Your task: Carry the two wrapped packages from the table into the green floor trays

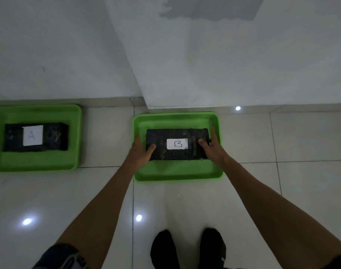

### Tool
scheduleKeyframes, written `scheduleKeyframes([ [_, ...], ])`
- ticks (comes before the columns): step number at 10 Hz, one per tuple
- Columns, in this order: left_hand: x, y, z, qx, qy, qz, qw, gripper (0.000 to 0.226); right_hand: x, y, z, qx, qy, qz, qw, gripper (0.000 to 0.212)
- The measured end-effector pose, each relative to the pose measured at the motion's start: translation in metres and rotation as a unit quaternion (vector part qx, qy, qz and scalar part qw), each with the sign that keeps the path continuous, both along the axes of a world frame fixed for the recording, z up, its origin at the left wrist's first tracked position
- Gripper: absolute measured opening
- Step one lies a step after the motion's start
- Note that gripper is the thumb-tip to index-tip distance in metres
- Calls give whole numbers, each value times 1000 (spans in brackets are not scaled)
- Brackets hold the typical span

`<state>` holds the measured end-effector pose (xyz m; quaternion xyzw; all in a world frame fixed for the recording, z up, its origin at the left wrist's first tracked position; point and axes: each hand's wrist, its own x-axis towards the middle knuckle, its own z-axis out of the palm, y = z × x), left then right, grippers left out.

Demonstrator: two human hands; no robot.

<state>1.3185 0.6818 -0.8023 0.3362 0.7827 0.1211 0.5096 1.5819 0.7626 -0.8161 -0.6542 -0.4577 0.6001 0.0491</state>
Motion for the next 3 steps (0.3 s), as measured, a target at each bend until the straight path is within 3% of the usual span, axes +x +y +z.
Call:
scheduleKeyframes([
  [2, -2, -41, 129, -2, 34, -148, 988, 49, 18, -41, 123, 25, -111, 159, 981, 77],
  [3, 5, -44, 214, 44, 40, -183, 981, 48, 18, -46, 211, 79, -133, 231, 961, 73],
])
